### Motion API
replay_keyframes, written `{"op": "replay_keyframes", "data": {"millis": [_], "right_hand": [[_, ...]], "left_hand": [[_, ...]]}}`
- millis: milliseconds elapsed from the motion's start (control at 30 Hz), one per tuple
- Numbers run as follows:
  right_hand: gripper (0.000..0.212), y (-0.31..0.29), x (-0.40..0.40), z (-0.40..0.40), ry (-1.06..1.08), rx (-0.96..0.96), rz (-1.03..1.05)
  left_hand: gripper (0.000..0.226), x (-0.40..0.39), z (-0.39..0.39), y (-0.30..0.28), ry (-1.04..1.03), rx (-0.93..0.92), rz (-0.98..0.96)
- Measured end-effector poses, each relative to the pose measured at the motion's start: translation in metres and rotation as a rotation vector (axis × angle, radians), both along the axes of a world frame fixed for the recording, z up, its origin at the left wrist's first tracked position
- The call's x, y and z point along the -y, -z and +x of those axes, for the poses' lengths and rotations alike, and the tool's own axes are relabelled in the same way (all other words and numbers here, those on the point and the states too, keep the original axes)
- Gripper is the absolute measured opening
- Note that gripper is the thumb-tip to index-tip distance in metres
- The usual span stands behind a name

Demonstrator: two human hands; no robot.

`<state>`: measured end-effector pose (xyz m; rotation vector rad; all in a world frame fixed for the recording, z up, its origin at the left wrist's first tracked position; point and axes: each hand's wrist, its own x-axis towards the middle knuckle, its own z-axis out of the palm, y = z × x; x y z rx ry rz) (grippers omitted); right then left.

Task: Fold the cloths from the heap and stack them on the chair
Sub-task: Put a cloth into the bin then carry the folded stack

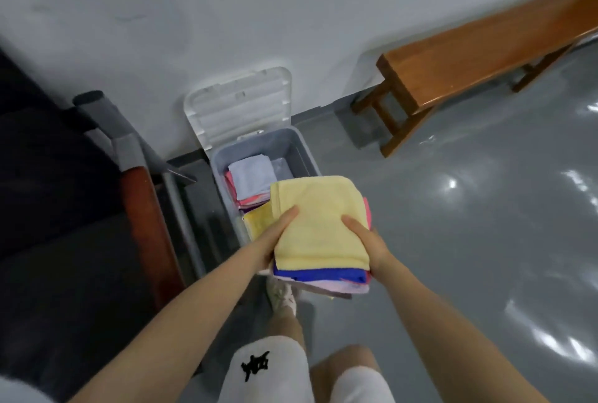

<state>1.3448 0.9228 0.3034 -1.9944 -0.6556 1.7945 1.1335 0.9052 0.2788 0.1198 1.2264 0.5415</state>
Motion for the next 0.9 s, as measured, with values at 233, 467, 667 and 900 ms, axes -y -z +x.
{"op": "replay_keyframes", "data": {"millis": [233, 467, 667, 900], "right_hand": [[0.099, 0.154, -0.097, -0.036, -0.164, -0.015, -0.103], [0.122, 0.363, -0.144, -0.07, -0.439, -0.062, -0.225], [0.101, 0.488, -0.136, -0.08, -0.65, -0.01, -0.253], [0.112, 0.469, -0.147, -0.069, -0.843, 0.039, -0.263]], "left_hand": [[0.099, -0.056, -0.025, 0.145, -0.228, -0.061, -0.143], [0.031, -0.07, -0.047, 0.318, -0.353, -0.234, -0.25], [0.058, -0.056, -0.033, 0.427, -0.171, -0.735, -0.314], [0.061, -0.067, 0.004, 0.418, -0.19, -1.217, -0.355]]}}
